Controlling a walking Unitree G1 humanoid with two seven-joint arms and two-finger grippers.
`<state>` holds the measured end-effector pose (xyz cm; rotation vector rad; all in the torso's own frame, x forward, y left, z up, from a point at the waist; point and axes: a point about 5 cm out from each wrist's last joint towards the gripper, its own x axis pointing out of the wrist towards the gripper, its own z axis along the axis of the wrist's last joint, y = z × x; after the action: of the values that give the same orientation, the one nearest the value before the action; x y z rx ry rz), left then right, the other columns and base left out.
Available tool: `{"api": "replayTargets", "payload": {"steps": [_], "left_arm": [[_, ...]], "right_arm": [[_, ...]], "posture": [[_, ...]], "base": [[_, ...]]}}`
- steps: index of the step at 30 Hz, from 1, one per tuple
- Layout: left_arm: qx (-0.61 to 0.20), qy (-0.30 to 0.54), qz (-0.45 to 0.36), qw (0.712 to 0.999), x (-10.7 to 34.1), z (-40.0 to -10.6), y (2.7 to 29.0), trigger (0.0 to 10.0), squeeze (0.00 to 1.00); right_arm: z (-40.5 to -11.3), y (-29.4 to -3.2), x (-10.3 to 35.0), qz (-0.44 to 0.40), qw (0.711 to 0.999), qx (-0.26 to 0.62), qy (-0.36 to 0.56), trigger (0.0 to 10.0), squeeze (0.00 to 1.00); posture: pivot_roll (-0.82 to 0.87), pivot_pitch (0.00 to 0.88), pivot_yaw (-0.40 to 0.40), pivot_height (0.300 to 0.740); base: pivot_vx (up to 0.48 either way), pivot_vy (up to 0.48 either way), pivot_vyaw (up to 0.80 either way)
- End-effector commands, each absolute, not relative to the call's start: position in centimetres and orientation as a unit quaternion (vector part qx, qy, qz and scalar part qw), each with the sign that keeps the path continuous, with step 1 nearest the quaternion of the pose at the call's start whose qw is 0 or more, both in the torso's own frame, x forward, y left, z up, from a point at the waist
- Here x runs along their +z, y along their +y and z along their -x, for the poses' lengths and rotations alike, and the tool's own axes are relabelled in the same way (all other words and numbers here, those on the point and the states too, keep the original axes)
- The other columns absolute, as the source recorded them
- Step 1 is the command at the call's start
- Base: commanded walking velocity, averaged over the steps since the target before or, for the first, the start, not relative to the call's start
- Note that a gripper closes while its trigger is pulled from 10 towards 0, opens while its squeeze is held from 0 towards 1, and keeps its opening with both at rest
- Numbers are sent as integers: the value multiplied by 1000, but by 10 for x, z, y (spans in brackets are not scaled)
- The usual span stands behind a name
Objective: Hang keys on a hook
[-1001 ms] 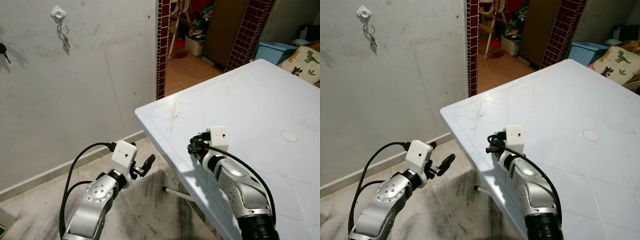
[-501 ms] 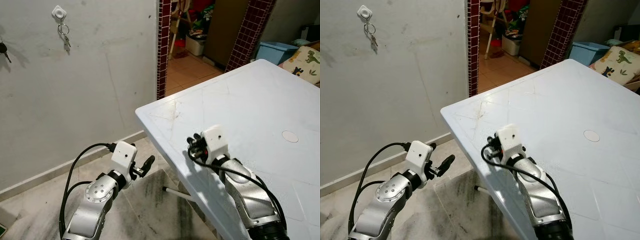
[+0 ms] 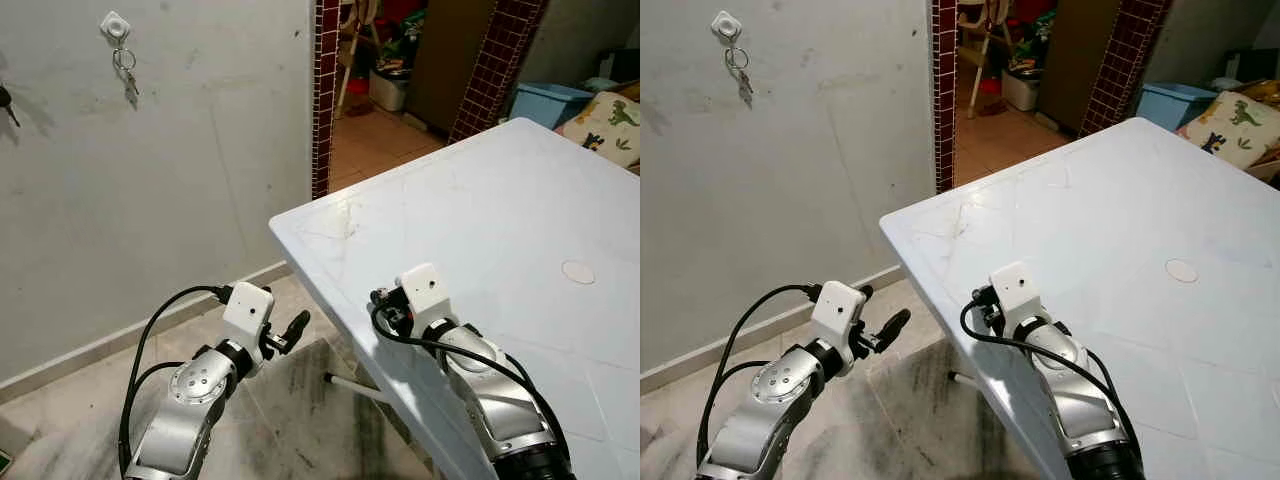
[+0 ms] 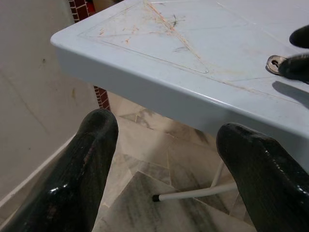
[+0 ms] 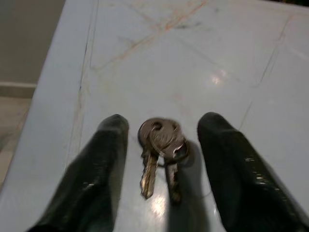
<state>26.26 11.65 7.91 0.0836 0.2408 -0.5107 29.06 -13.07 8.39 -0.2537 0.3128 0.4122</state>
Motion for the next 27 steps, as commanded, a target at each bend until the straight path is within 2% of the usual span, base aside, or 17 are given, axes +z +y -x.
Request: {"api": "replayTargets", "payload": {"steps": [1,2,3,10,11,12,13,14,21,27], "left_arm": [[-251,123,-43,959,79,-263,118,10000,0],[-252,123,-43,959,79,-263,118,10000,0],[-252,123,-43,959,79,-263,118,10000,0],[-253,124,-45,958,78,-263,118,10000,0],[-253,125,-45,958,78,-263,118,10000,0],[-253,125,-45,958,78,-263,118,10000,0],[-253,125,-45,958,78,-263,118,10000,0],[-253,125,-46,958,78,-263,118,10000,0],[-254,125,-46,958,78,-263,117,10000,0],[-254,125,-44,958,78,-263,117,10000,0]], "right_arm": [[-288,-135,80,132,957,192,172,10000,1000],[-288,-138,77,135,956,183,185,10000,1000],[-287,-139,75,127,956,181,194,10000,0],[-286,-143,67,126,952,169,221,10000,0],[-286,-142,67,126,951,172,223,9255,0],[-286,-142,66,128,950,174,224,9255,0],[-286,-142,66,128,950,173,227,4000,0],[-286,-141,65,125,950,174,227,0,0],[-285,-141,60,78,948,180,250,0,0],[-285,-142,60,71,948,178,253,0,0]], "posture": [[12,10,-19,740],[12,10,-19,740],[12,10,-19,740],[16,7,-18,740],[17,7,-19,740],[17,7,-19,740],[17,7,-19,740],[17,7,-19,740],[18,9,-19,740],[17,11,-18,740]], "base": [[0,0,0],[0,0,0],[0,0,0],[0,0,0],[0,0,0],[0,0,0],[0,0,0],[0,0,0],[0,0,0],[0,0,0]]}}
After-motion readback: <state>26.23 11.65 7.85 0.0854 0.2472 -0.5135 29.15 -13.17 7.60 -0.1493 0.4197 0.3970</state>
